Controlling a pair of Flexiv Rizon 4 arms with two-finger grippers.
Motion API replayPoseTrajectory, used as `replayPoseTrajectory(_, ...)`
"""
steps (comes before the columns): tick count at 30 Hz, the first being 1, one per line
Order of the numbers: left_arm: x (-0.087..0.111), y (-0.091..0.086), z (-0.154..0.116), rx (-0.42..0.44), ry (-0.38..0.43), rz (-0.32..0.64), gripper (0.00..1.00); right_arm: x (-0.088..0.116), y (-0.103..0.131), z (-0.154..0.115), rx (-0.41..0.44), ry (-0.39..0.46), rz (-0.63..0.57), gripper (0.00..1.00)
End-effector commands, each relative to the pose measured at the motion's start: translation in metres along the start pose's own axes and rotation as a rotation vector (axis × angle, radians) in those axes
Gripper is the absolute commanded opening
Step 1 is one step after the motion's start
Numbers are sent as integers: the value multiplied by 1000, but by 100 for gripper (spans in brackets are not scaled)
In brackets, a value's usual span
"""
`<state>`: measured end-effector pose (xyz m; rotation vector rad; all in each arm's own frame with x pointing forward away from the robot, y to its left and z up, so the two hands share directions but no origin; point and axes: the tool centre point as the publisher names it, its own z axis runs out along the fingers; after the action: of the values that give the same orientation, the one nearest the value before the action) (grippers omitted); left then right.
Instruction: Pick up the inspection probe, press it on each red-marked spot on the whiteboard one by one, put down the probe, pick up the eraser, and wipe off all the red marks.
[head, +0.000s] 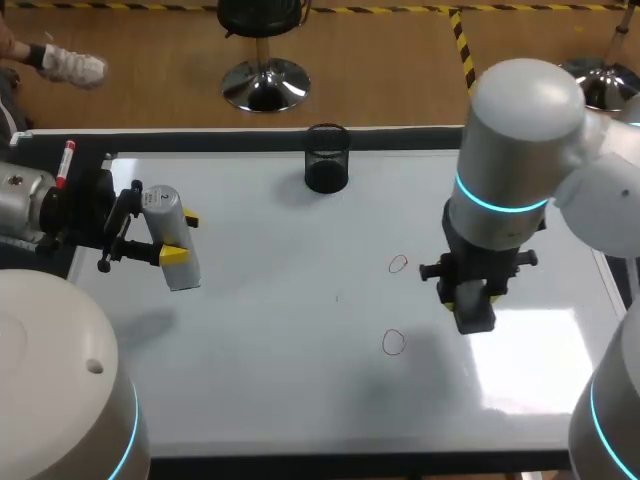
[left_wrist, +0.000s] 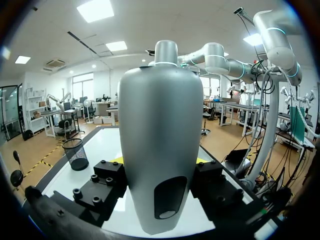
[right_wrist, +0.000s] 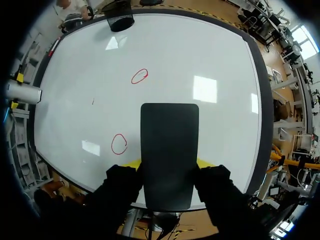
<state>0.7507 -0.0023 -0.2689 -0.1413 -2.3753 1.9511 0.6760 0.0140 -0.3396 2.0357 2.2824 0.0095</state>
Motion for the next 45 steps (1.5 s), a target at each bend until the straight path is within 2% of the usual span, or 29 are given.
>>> replayPoseTrajectory(1,0,0,0,1,-1,3,0,-35,-9,-2,-11,115,-32,0)
replayPoseTrajectory(5,0,0,0,1,-1,3,0,-50,-10,2,-6,118,-45,0)
replayPoseTrajectory(15,0,0,0,1,-1,3,0,-93,-8,11,17,146,8,0)
replayPoseTrajectory(22,0,0,0,1,-1,3,0,-109,-11,8,11,174,18,0)
replayPoseTrajectory(45,0,0,0,1,-1,3,0,-109,-11,8,11,174,18,0)
